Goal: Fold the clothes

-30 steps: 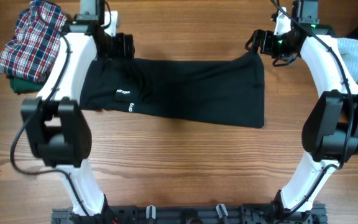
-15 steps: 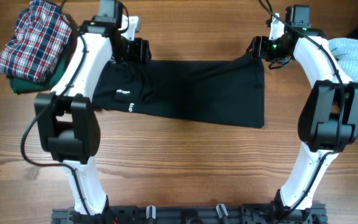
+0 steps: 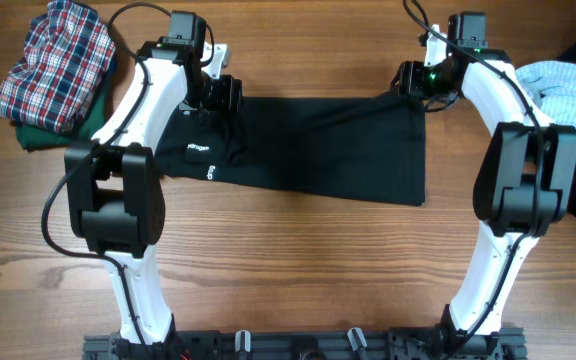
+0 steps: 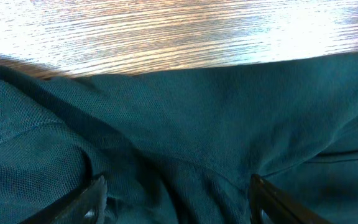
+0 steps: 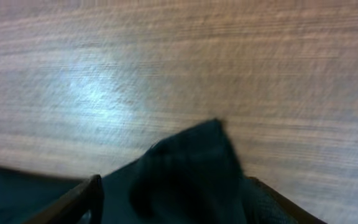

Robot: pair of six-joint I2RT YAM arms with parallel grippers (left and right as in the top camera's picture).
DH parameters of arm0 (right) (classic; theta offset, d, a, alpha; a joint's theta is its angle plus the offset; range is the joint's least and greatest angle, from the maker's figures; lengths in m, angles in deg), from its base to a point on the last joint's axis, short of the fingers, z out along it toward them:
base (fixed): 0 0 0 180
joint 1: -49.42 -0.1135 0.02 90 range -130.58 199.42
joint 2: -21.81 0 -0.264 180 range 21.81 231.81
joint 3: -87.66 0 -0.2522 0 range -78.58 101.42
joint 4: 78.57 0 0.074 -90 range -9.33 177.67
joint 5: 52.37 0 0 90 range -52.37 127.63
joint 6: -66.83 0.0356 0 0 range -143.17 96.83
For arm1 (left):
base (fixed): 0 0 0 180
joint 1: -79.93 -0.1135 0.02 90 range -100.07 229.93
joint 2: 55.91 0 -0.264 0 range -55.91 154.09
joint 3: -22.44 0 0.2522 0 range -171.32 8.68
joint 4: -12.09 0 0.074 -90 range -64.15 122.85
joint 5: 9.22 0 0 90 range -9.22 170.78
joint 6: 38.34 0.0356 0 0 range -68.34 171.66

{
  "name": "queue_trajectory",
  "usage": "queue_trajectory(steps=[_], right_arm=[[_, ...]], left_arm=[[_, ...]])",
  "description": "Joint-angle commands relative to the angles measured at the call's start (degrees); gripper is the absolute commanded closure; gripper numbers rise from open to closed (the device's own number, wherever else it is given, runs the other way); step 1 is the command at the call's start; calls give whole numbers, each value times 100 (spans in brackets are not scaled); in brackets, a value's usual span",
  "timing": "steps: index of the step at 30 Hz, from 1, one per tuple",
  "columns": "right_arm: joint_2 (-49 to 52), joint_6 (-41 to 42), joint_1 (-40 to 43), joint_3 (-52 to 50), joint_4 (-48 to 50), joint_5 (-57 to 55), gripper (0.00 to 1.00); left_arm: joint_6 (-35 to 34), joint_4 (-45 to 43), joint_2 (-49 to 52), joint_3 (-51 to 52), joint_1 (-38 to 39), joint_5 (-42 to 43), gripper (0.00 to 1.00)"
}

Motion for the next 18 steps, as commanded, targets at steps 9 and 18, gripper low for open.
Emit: queue_trajectory(steps=[9, 18], right_arm=[[356, -155, -42, 13, 437, -284, 38], [358, -146, -59, 13, 455, -282, 52]], left_arm=[[66, 184, 260, 37, -15, -37, 28], [66, 177, 260, 37, -15, -55, 28]])
